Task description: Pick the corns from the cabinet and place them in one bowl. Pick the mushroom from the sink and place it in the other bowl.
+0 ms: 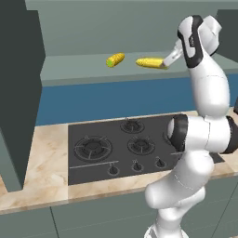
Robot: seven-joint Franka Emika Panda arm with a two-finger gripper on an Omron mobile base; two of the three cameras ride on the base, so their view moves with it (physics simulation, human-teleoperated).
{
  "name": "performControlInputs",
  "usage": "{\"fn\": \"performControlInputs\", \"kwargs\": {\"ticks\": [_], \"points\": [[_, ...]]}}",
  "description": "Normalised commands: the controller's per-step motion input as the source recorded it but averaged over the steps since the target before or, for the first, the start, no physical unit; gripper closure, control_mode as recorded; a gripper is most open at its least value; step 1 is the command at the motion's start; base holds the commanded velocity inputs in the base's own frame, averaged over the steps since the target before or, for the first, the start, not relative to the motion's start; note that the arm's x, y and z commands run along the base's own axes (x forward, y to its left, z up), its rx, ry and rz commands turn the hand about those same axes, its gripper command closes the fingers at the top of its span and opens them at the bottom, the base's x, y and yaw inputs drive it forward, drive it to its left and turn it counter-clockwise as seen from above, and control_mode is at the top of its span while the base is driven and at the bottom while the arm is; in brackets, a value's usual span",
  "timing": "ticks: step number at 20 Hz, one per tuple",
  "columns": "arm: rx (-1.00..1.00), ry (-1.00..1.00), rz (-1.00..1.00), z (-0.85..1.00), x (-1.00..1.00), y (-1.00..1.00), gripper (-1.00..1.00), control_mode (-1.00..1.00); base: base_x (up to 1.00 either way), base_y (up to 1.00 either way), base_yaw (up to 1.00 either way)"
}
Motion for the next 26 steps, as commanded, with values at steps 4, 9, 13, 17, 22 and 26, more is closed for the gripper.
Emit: {"fn": "performControlInputs", "kwargs": {"ticks": [4,9,13,17,22,26], "points": [[0.0,-0.11,-0.05,-0.03,-0.64,0.12,1.0,-1.0,0.0,0.0,0.0],[-0.05,-0.02,-0.13,0.08,-0.6,0.05,1.0,-1.0,0.0,0.0,0.0],[0.0,0.02,-0.12,0.2,-0.56,0.01,1.0,-1.0,0.0,0.0,0.0],[0.0,0.02,-0.13,0.19,-0.59,0.01,1.0,-1.0,0.0,0.0,0.0],[0.0,0.01,-0.14,0.09,-0.62,0.02,1.0,-1.0,0.0,0.0,0.0],[-0.03,0.03,-0.17,0.0,-0.6,0.06,1.0,-1.0,0.0,0.0,0.0]]}}
